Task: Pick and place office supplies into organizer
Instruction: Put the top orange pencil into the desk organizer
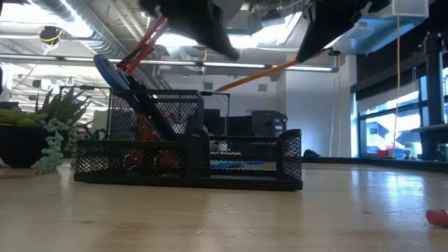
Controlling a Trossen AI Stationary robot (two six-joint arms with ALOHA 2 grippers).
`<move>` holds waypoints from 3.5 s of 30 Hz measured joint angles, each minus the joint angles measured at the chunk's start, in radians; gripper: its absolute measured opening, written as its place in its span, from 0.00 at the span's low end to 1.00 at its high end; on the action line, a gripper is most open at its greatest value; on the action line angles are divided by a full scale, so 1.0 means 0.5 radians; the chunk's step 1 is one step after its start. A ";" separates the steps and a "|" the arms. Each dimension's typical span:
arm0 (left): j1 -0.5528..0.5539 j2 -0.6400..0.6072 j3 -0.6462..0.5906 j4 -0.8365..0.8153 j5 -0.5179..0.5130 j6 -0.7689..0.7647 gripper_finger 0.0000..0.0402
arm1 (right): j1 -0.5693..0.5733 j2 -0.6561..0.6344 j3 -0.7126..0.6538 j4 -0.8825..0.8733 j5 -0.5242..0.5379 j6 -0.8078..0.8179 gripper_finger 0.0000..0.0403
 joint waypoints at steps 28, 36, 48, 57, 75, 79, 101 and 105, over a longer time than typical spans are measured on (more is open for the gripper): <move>0.175 0.104 0.001 0.043 -0.303 -0.056 0.25 | -0.014 -0.002 0.000 0.099 -0.049 -0.057 0.06; 0.174 0.104 0.001 0.037 -0.176 -0.056 0.04 | -0.012 -0.002 0.000 0.115 -0.055 -0.090 0.09; 0.173 0.104 0.001 -0.048 -0.152 -0.161 0.03 | -0.013 -0.004 0.000 0.117 -0.041 -0.101 0.24; 0.135 -0.030 -0.002 -0.058 -0.104 -0.212 0.03 | 0.061 -0.152 0.004 0.096 0.381 -0.160 0.52; -0.012 -0.825 -0.857 1.223 -0.054 -0.340 0.03 | 0.198 -0.645 -0.397 0.595 0.556 -0.287 0.58; -0.012 -0.902 -1.097 1.552 0.103 -0.387 0.03 | 0.201 -0.667 -0.641 1.159 0.536 -0.494 0.58; -0.135 -0.882 -1.241 1.619 0.157 -0.397 0.03 | -0.044 -0.203 -1.222 3.661 -0.477 -1.117 0.58; -0.163 -0.882 -1.241 1.609 0.112 -0.381 0.03 | -0.063 -0.044 -1.021 3.675 -0.563 -1.205 0.55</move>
